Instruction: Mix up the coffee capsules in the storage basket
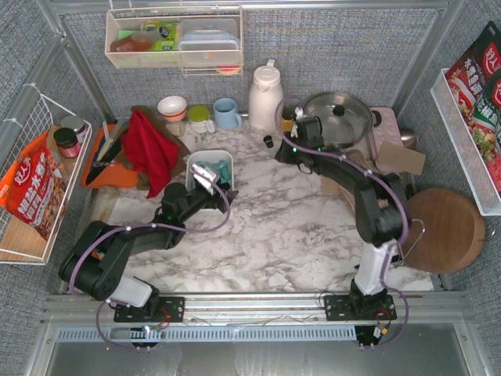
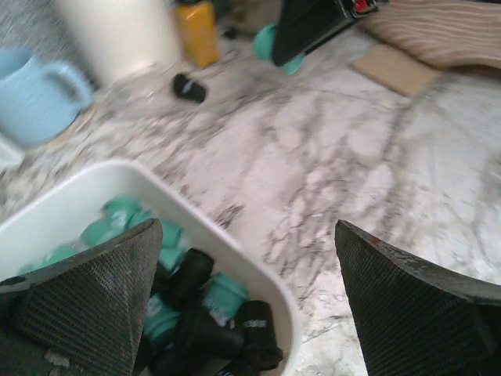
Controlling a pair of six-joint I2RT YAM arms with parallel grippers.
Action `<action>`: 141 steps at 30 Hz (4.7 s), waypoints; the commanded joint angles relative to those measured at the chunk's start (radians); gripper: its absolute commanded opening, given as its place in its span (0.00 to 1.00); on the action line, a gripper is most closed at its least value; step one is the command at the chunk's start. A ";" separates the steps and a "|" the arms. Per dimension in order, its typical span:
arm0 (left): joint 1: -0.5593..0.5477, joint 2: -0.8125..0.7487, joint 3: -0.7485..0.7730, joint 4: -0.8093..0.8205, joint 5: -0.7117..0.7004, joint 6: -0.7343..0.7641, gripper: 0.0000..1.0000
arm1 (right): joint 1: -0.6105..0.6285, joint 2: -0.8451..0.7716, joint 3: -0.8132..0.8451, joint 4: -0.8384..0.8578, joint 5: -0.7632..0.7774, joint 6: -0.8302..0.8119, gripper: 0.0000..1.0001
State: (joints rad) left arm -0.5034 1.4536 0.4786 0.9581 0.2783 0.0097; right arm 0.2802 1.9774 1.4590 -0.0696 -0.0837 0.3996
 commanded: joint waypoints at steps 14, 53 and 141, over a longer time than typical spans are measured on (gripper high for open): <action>-0.157 0.206 -0.051 0.678 0.376 0.243 0.99 | 0.207 -0.651 -0.690 0.480 -0.398 0.039 0.13; -0.193 0.095 -0.108 0.464 -0.149 0.228 0.41 | 0.186 -0.636 -0.507 0.141 -0.222 -0.160 0.58; 0.096 -0.133 0.120 -0.387 -0.318 -0.281 0.99 | 0.047 0.352 0.393 0.317 0.045 -0.206 0.54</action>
State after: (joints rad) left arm -0.4088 1.3338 0.6048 0.5514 -0.0685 -0.2726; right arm 0.3275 2.2707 1.8130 -0.0063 -0.0177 0.0429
